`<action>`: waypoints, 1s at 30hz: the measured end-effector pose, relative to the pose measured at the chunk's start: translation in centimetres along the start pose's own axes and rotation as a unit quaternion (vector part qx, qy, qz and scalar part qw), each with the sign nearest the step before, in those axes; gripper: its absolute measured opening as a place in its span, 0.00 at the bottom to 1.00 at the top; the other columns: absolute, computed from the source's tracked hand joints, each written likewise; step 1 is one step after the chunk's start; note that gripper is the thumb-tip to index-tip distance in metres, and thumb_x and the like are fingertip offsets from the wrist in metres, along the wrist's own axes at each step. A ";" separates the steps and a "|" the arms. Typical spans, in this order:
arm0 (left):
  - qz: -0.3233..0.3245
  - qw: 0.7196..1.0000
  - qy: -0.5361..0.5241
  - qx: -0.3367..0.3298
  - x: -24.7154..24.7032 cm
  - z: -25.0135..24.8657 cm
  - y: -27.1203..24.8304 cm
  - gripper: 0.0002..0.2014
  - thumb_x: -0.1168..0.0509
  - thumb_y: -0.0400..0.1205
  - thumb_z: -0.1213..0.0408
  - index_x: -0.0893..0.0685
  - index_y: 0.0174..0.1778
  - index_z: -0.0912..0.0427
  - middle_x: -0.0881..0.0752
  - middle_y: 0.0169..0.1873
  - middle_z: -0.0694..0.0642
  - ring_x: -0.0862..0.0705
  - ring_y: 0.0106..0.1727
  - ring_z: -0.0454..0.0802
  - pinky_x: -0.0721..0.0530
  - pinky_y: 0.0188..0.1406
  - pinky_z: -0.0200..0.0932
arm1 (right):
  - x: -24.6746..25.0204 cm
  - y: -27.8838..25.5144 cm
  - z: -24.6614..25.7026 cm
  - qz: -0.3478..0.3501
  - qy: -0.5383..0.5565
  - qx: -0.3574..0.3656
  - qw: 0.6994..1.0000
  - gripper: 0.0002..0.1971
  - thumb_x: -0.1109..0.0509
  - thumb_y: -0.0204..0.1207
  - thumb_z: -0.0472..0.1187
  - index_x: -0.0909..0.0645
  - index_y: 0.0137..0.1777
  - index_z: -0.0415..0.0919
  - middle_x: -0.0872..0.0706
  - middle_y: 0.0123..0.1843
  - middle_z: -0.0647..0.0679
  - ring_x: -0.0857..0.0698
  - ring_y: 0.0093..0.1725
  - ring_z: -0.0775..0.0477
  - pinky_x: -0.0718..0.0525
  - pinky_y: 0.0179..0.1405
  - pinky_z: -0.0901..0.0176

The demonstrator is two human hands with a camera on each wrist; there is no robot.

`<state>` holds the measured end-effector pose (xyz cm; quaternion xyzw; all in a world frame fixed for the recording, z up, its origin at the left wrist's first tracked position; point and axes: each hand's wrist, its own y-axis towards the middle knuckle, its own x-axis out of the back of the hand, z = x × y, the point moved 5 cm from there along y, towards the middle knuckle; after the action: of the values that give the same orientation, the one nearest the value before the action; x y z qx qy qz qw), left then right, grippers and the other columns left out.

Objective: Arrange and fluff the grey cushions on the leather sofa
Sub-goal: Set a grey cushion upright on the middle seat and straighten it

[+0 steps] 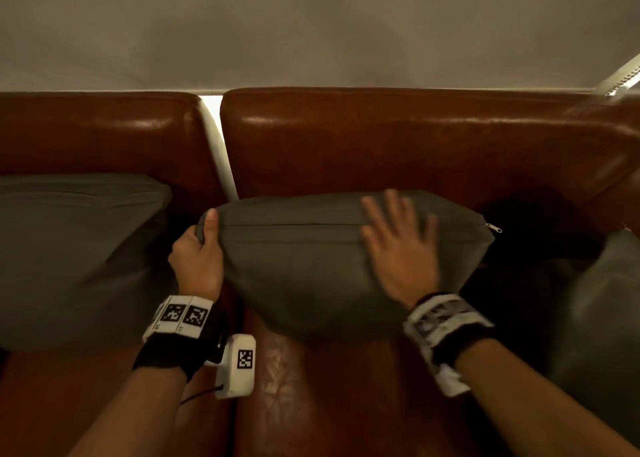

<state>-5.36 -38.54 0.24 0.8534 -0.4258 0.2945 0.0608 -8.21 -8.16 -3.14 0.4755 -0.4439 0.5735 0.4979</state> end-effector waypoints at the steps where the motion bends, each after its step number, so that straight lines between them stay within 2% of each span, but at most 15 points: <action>1: -0.001 1.000 -0.012 0.011 -0.1 0.1 0.1 0.25 0.44 0.85 0.45 0.23 0.33 0.63 0.22 0.31 0.55 0.23 0.38 0.53 0.30 0.44 0.44 | 0.3 -0.5 -4.0 0.002 0.004 -0.068 0.998 0.30 0.66 0.84 0.64 0.48 0.85 0.62 0.47 0.88 0.46 0.46 0.86 0.38 0.52 0.81 0.31; 3: -0.010 0.999 -0.032 0.032 -0.3 0.5 -0.1 0.25 0.44 0.84 0.43 0.23 0.34 0.61 0.22 0.32 0.55 0.22 0.40 0.54 0.28 0.46 0.46 | 0.7 -1.9 -9.3 0.041 0.058 -0.176 0.982 0.29 0.62 0.83 0.66 0.57 0.84 0.65 0.57 0.89 0.47 0.57 0.87 0.40 0.60 0.80 0.30; 5: -0.023 0.995 -0.066 0.064 -0.4 1.8 -0.7 0.26 0.46 0.82 0.38 0.20 0.39 0.59 0.18 0.39 0.57 0.20 0.47 0.55 0.25 0.52 0.46 | 1.1 -3.1 -11.0 0.032 0.214 -0.262 0.941 0.35 0.50 0.83 0.66 0.56 0.86 0.58 0.56 0.88 0.43 0.53 0.87 0.39 0.54 0.81 0.36; 6: -0.022 0.990 -0.105 0.094 -0.7 2.6 -1.2 0.26 0.47 0.81 0.34 0.18 0.43 0.55 0.16 0.45 0.56 0.18 0.51 0.54 0.24 0.57 0.47 | 1.0 -3.5 -11.4 -0.001 0.309 -0.314 0.898 0.38 0.46 0.82 0.65 0.52 0.86 0.51 0.49 0.87 0.40 0.46 0.85 0.37 0.46 0.81 0.40; 8: -0.005 0.976 -0.157 0.153 -1.2 3.5 -2.3 0.29 0.46 0.77 0.30 0.15 0.53 0.51 0.15 0.56 0.56 0.18 0.60 0.56 0.24 0.66 0.52 | 0.3 -4.2 -11.6 -0.062 0.459 -0.425 0.778 0.37 0.40 0.81 0.64 0.40 0.83 0.42 0.33 0.81 0.38 0.30 0.77 0.35 0.30 0.75 0.42; 9: 0.001 0.977 -0.146 0.156 -1.2 3.5 -2.7 0.32 0.46 0.78 0.32 0.15 0.58 0.55 0.15 0.60 0.60 0.19 0.63 0.60 0.24 0.68 0.54 | 0.2 -4.4 -11.6 -0.088 0.510 -0.464 0.719 0.34 0.38 0.81 0.61 0.35 0.80 0.39 0.26 0.76 0.38 0.24 0.72 0.36 0.25 0.72 0.42; 10: -0.004 0.984 -0.115 0.139 -1.0 3.1 -3.0 0.32 0.46 0.81 0.36 0.16 0.61 0.62 0.16 0.61 0.65 0.19 0.63 0.63 0.24 0.68 0.55 | 0.4 -4.5 -11.8 -0.114 0.541 -0.482 0.680 0.29 0.36 0.82 0.56 0.31 0.76 0.37 0.22 0.72 0.38 0.20 0.68 0.38 0.21 0.69 0.42; 11: -0.020 0.990 -0.084 0.114 -0.4 2.6 -2.9 0.31 0.46 0.83 0.40 0.17 0.62 0.67 0.16 0.60 0.68 0.19 0.62 0.64 0.23 0.66 0.53 | 1.1 -4.4 -11.9 -0.138 0.549 -0.477 0.672 0.25 0.35 0.83 0.52 0.29 0.74 0.37 0.20 0.68 0.39 0.18 0.65 0.40 0.19 0.66 0.43; 14: -0.065 0.990 -0.111 0.050 1.3 -0.3 -1.5 0.27 0.44 0.86 0.46 0.16 0.59 0.69 0.15 0.55 0.64 0.18 0.56 0.55 0.24 0.57 0.43 | 4.9 -2.2 -11.6 -0.194 0.540 -0.383 0.724 0.22 0.35 0.84 0.46 0.32 0.75 0.42 0.22 0.65 0.46 0.19 0.63 0.47 0.20 0.63 0.51; 17: -0.044 0.987 -0.139 0.069 0.4 -1.1 0.3 0.25 0.45 0.85 0.44 0.16 0.54 0.63 0.16 0.50 0.59 0.18 0.54 0.52 0.26 0.53 0.40 | 5.3 0.2 -11.2 -0.187 0.527 -0.338 0.757 0.24 0.35 0.84 0.48 0.36 0.77 0.44 0.24 0.69 0.44 0.21 0.66 0.46 0.20 0.66 0.49; 18: -0.026 0.987 -0.135 0.085 -0.4 -0.9 0.6 0.26 0.46 0.85 0.42 0.17 0.56 0.62 0.16 0.52 0.60 0.18 0.57 0.56 0.27 0.54 0.41 | 4.3 0.5 -10.9 -0.169 0.526 -0.360 0.752 0.27 0.34 0.83 0.50 0.37 0.78 0.44 0.24 0.71 0.41 0.21 0.68 0.41 0.21 0.68 0.45; 20: 0.014 0.987 -0.112 0.114 -1.9 0.3 0.4 0.30 0.48 0.84 0.40 0.23 0.69 0.63 0.19 0.64 0.62 0.22 0.67 0.61 0.29 0.61 0.43 | 1.4 -0.3 -10.5 -0.126 0.528 -0.425 0.724 0.32 0.34 0.81 0.56 0.37 0.79 0.39 0.25 0.75 0.37 0.23 0.72 0.36 0.23 0.71 0.40; 22: 0.029 0.986 -0.117 0.119 -2.7 1.6 -0.4 0.30 0.48 0.85 0.43 0.29 0.76 0.60 0.23 0.72 0.62 0.25 0.72 0.59 0.31 0.65 0.42 | -0.8 -2.0 -9.9 -0.098 0.551 -0.458 0.691 0.34 0.36 0.80 0.60 0.33 0.79 0.38 0.24 0.75 0.38 0.23 0.72 0.35 0.24 0.72 0.40; 27: -0.032 0.995 -0.072 0.056 -1.3 0.8 -0.8 0.24 0.47 0.87 0.48 0.24 0.71 0.61 0.19 0.66 0.61 0.23 0.69 0.58 0.32 0.61 0.39 | 1.0 -1.8 -10.0 -0.159 0.547 -0.386 0.726 0.14 0.39 0.85 0.54 0.22 0.61 0.46 0.16 0.61 0.45 0.17 0.61 0.44 0.20 0.66 0.43; 30: -0.009 0.995 -0.056 0.080 -2.4 0.8 0.9 0.26 0.46 0.85 0.45 0.23 0.69 0.61 0.20 0.66 0.61 0.23 0.68 0.60 0.29 0.65 0.44 | 0.8 -0.7 -10.5 -0.172 0.531 -0.388 0.734 0.14 0.39 0.85 0.52 0.22 0.61 0.43 0.16 0.61 0.44 0.17 0.61 0.42 0.20 0.66 0.43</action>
<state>-6.83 -37.71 -1.85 0.8746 -0.3958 0.2787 -0.0288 -8.62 2.31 -3.97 -0.0723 -0.2022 0.4155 0.8839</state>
